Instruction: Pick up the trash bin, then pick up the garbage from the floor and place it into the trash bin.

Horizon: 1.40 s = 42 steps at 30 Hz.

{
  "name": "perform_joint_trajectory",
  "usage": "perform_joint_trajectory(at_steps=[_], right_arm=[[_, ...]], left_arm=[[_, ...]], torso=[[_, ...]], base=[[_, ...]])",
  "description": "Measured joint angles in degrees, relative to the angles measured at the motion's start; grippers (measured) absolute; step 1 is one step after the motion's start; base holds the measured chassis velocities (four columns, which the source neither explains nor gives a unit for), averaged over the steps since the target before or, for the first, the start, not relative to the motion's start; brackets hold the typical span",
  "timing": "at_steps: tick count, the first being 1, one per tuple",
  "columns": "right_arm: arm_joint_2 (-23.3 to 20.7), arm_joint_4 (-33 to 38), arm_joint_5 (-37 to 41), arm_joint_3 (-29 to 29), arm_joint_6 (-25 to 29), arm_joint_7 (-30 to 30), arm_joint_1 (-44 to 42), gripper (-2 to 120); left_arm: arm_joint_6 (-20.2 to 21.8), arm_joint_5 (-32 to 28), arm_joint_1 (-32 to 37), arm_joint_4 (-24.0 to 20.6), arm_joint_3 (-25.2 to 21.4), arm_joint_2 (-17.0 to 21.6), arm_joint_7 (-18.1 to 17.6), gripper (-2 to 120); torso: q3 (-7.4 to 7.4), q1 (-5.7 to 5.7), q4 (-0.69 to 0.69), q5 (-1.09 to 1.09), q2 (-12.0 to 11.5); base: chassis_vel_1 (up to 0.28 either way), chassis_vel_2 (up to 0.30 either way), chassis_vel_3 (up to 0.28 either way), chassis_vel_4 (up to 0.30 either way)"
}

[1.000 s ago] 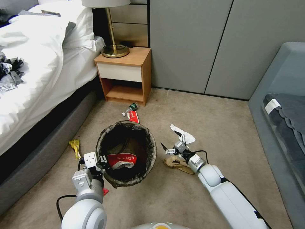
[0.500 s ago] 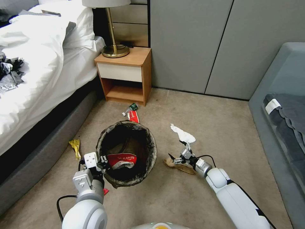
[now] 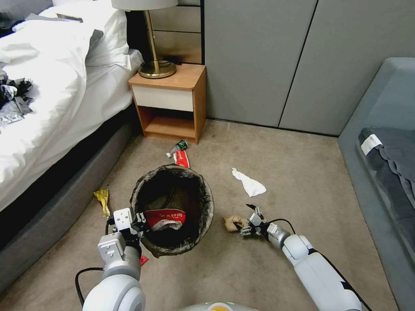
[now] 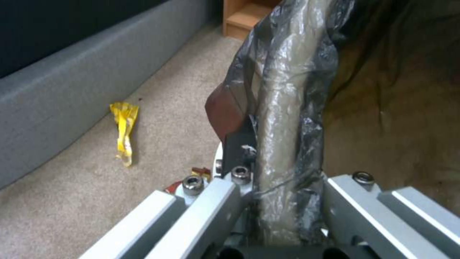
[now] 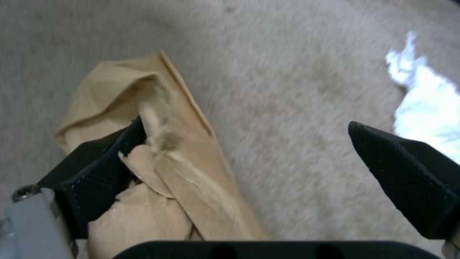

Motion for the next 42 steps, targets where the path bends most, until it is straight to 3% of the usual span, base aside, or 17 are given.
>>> perform_joint_trajectory(at_steps=[10,22,24,28,32,34,37,42], right_arm=[[1.4,-5.9,-0.7,0.8,0.1,0.6,2.0,100],[1.6,-5.4,0.3,0.9,0.8,0.4,0.8,68],[1.5,-4.5,0.7,0.9,0.9,0.9,0.3,58],[1.5,-3.7,1.1,0.9,0.9,1.2,-0.2,50],[1.3,-1.9,1.8,0.8,0.8,1.7,-1.1,30],[1.3,-1.8,1.9,0.8,0.7,1.7,-1.2,28],[1.1,-0.9,2.5,0.8,0.7,2.1,-1.7,12],[0.9,-0.1,3.1,1.0,0.7,1.5,-2.1,1]], left_arm=[[-0.1,0.0,0.0,-0.1,-0.1,0.0,0.0,1],[-0.1,0.0,-1.0,0.4,0.1,-0.1,0.0,1],[-0.1,0.0,-1.1,0.4,0.2,0.0,0.0,1],[-0.1,0.0,-1.1,0.4,0.2,0.0,0.0,1],[0.0,0.0,-1.3,0.5,0.4,0.0,-0.1,1],[0.0,0.0,-1.3,0.5,0.4,0.0,-0.1,1],[0.0,0.0,-1.3,0.5,0.6,-0.1,-0.1,1],[0.0,0.2,-1.1,0.4,0.6,-0.2,-0.1,1]], torso=[[-0.01,0.0,0.01,0.0,0.0],[0.0,0.0,0.0,0.01,0.0],[0.01,0.0,0.01,0.02,0.0],[0.01,0.0,0.01,0.03,0.0],[0.01,0.0,0.0,0.02,0.0],[0.01,0.0,0.0,0.02,0.0],[0.01,0.0,0.0,0.01,0.0],[0.01,0.0,0.0,0.0,0.0]], base=[[0.0,0.0,0.0,0.0],[0.0,0.0,0.0,0.0],[0.0,0.0,0.0,0.0],[0.0,0.0,0.0,0.0],[0.0,0.0,0.0,0.0],[0.0,0.0,0.0,0.0],[0.0,0.0,0.0,0.0],[0.0,0.0,0.0,0.0]])
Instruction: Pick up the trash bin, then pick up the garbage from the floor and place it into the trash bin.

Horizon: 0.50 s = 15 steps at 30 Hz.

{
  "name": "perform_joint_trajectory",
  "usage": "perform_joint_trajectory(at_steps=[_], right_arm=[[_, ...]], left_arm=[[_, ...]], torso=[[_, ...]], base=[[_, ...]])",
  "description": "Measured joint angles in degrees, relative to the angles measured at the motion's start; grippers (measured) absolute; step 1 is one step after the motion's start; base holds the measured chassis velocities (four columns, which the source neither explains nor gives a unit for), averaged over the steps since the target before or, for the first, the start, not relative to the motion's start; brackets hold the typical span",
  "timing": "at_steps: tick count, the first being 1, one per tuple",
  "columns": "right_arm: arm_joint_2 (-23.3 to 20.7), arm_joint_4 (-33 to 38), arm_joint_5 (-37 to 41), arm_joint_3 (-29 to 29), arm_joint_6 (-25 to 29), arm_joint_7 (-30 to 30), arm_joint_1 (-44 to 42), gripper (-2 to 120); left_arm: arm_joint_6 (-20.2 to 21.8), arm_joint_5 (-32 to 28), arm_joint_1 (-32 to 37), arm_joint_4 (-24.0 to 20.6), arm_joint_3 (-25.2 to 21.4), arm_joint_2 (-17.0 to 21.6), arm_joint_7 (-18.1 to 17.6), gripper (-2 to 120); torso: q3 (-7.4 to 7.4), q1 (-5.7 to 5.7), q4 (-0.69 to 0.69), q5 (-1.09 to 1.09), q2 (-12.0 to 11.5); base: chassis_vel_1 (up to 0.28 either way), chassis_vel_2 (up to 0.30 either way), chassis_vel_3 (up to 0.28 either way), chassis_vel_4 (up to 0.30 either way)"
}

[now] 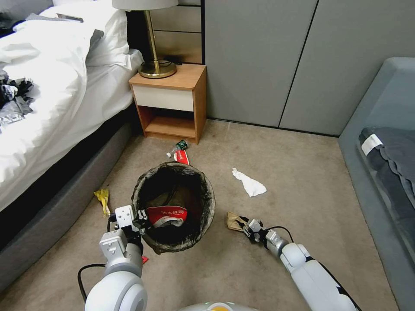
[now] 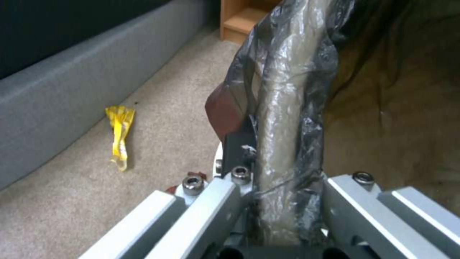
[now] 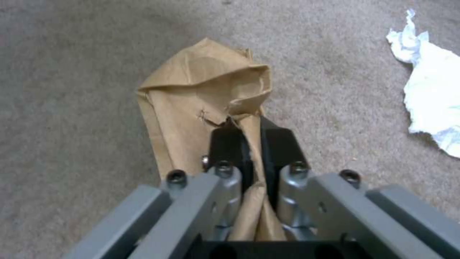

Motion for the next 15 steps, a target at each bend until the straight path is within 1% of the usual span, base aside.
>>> perform_joint_trajectory(at_steps=[8,11,12,14,15], right_arm=[[-0.2,1.1,1.6,0.4,0.4,-0.2,-0.5,0],[-0.3,3.1,4.8,0.5,0.7,0.5,-1.3,0],[-0.3,3.1,4.8,0.5,0.7,0.5,-1.3,0],[-0.3,5.5,7.5,0.6,0.9,1.5,-2.1,0],[-0.3,5.5,7.5,0.6,0.9,1.5,-2.1,0]], left_arm=[[0.0,0.1,0.1,-0.2,0.1,0.0,0.0,1],[0.0,0.2,0.1,-0.3,0.1,0.0,0.0,1],[0.0,0.2,0.1,-0.3,0.1,0.0,0.0,1],[0.0,0.2,0.1,-0.3,0.1,0.0,0.0,1],[0.0,0.2,0.1,-0.3,0.1,0.0,0.0,1]], torso=[[0.0,0.0,0.0,0.0,0.0],[0.0,0.0,0.0,0.0,0.0],[0.0,0.0,0.0,0.0,0.0],[0.0,0.0,-0.01,0.0,0.0],[0.0,0.0,-0.01,0.0,0.0]], base=[[0.0,0.0,0.0,0.0],[0.0,0.0,0.0,0.0],[0.0,0.0,0.0,0.0],[0.0,0.0,0.0,0.0],[0.0,0.0,0.0,0.0]])
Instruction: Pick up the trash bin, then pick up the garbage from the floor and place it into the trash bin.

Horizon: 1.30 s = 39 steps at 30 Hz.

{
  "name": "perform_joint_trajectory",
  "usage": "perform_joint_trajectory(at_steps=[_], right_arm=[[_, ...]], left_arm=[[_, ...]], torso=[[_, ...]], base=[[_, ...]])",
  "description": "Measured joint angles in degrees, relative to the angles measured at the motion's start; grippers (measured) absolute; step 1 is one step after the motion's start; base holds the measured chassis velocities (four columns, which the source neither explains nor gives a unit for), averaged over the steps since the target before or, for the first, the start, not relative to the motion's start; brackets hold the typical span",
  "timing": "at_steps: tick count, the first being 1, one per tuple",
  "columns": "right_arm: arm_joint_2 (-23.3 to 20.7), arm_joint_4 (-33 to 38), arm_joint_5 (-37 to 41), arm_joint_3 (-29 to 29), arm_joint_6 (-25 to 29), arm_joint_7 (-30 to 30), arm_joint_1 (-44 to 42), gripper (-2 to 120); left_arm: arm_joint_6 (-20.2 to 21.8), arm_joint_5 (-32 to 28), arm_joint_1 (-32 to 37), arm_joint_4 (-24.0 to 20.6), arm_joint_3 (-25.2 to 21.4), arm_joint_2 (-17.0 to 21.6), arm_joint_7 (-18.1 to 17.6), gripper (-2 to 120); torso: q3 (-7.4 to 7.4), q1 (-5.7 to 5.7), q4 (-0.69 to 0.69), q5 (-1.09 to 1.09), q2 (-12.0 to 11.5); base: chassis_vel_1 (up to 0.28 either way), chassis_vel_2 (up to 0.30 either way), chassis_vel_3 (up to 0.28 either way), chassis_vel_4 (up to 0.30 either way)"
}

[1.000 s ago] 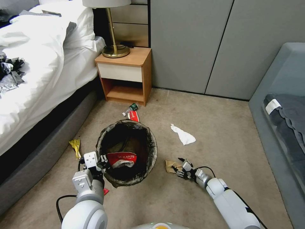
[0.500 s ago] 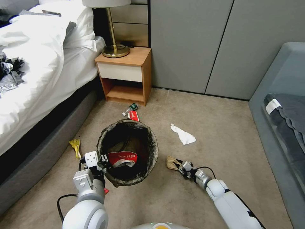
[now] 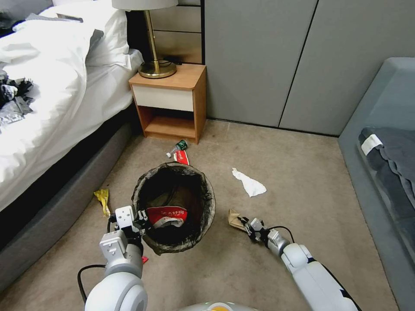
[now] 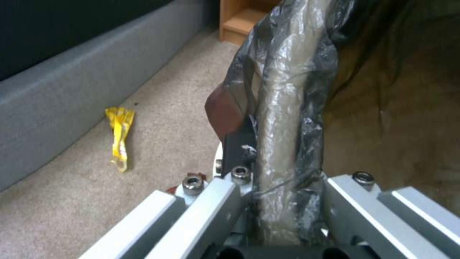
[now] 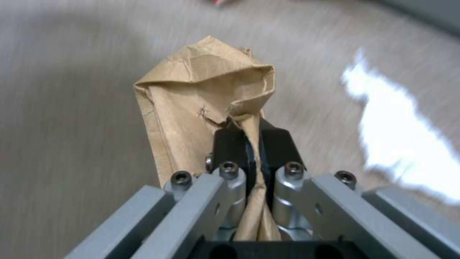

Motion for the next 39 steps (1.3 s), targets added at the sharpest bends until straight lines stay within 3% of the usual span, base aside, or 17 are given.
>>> perform_joint_trajectory(at_steps=[6,8,9,11,12,15,16,18,19,21,24,32,39], right_arm=[[0.0,8.8,7.1,0.3,1.3,4.0,-2.5,0],[-0.7,18.6,12.3,-0.2,-0.1,5.5,-5.0,0],[-0.7,18.6,12.3,-0.2,-0.1,5.5,-5.0,0],[-1.7,29.1,17.9,-0.8,-2.3,6.3,-7.4,0],[-1.7,29.1,17.9,-0.8,-2.3,6.3,-7.4,0],[-2.9,41.9,26.2,-1.7,-4.9,6.6,-10.3,0],[-2.9,41.9,26.2,-1.7,-4.9,6.6,-10.3,0],[-4.1,52.2,31.1,-2.8,-7.0,6.3,-12.4,0],[-4.1,52.2,31.1,-2.8,-7.0,6.3,-12.4,0],[-5.4,59.8,34.4,-3.8,-8.8,5.2,-14.5,0],[-7.4,65.7,36.9,-5.1,-10.4,3.9,-17.1,0],[-14.8,71.5,37.3,-10.7,-11.2,1.9,-23.7,0],[-15.9,71.3,36.2,-12.2,-10.9,1.4,-24.9,0]], left_arm=[[0.0,0.0,0.0,0.5,0.0,0.3,0.0,1],[0.0,-0.3,-0.1,0.7,-0.1,0.5,-0.1,1],[0.0,-0.3,-0.1,0.7,-0.1,0.5,-0.1,1],[0.1,-0.5,-0.2,1.0,-0.1,0.8,-0.1,1],[0.1,-0.5,-0.2,1.0,-0.1,0.8,-0.1,1],[0.3,-0.8,-0.3,1.4,-0.1,1.1,-0.1,1],[0.3,-0.8,-0.3,1.4,-0.1,1.1,-0.1,1],[0.4,-1.0,-0.6,1.8,0.0,1.3,-0.1,1],[0.4,-1.0,-0.6,1.8,0.0,1.3,-0.1,1],[0.6,-1.2,-0.8,2.1,0.0,1.4,-0.1,1],[0.6,-1.2,-0.9,2.3,0.2,1.4,-0.1,0],[0.7,-1.3,-1.4,2.7,0.4,1.5,-0.1,0],[0.7,-1.3,-1.5,2.7,0.5,1.4,-0.1,1]], torso=[[0.0,0.0,0.01,0.0,0.0],[0.0,0.0,0.0,0.0,0.0],[0.0,0.0,0.0,0.0,0.0],[-0.01,0.0,0.02,-0.02,0.0],[-0.01,0.0,0.02,-0.02,0.0],[-0.01,0.0,0.0,0.0,0.0],[-0.01,0.0,0.0,0.0,0.0],[-0.01,0.0,0.02,-0.01,0.0],[-0.01,0.0,0.02,-0.01,0.0],[-0.01,0.0,0.01,-0.01,0.0],[-0.01,0.0,0.0,0.01,0.0],[-0.01,0.0,0.01,0.01,0.0],[-0.01,0.0,0.01,0.01,0.0]], base=[[0.0,0.0,0.0,0.0],[0.0,0.0,0.0,0.0],[0.0,0.0,0.0,0.0],[0.0,0.0,0.0,0.0],[0.0,0.0,0.0,0.0],[0.0,0.0,0.0,0.0],[0.0,0.0,0.0,0.0],[0.0,0.0,0.0,0.0],[0.0,0.0,0.0,0.0],[0.0,0.0,0.0,0.0],[0.0,0.0,0.0,0.0],[0.0,0.0,0.0,0.0],[0.0,0.0,0.0,0.0]])
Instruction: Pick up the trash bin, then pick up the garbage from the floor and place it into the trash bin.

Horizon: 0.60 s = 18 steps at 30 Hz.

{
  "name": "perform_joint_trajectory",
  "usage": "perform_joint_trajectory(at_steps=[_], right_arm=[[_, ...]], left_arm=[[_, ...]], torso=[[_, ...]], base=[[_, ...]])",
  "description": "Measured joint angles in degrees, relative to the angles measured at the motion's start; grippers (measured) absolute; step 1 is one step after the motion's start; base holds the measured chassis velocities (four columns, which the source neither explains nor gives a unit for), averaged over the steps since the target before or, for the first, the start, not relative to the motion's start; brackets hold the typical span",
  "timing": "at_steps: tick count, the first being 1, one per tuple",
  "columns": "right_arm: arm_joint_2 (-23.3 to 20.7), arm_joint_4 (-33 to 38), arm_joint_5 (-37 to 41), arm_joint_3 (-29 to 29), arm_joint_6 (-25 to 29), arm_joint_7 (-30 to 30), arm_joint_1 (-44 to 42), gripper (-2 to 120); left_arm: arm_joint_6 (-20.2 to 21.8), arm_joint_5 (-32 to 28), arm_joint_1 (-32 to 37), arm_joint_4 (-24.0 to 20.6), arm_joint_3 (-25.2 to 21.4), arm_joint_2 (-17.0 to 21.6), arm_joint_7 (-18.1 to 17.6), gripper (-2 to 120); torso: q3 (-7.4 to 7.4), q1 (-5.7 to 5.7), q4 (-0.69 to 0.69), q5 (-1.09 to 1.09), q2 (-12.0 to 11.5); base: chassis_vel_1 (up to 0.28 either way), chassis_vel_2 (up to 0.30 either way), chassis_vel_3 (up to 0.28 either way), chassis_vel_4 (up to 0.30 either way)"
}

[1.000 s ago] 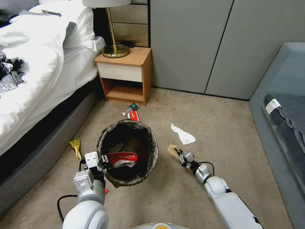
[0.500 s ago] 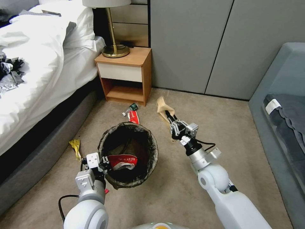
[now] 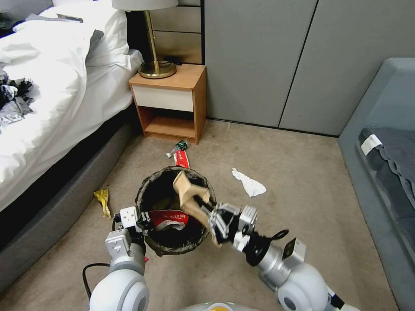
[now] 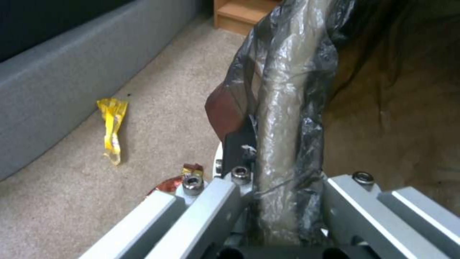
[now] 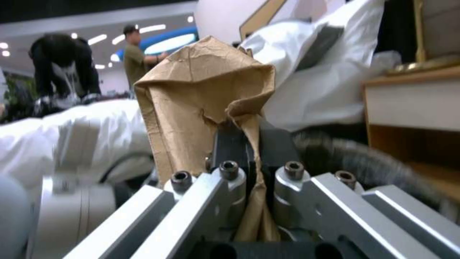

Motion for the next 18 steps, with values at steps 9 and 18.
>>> perform_joint_trajectory(at_steps=[9,18], right_arm=[[-1.0,-4.7,-2.3,-3.4,0.9,-0.2,-0.5,0],[1.8,-12.0,-2.6,-6.8,0.6,2.3,4.2,0]], left_arm=[[0.0,0.1,0.1,-0.3,0.4,-0.2,0.0,1],[0.1,0.5,0.9,-1.5,0.6,-0.4,0.1,0]], torso=[[0.0,0.0,0.0,0.0,0.0],[0.0,0.0,0.0,0.0,0.0]], base=[[0.0,0.0,0.0,0.0],[0.0,0.0,0.0,0.0]])
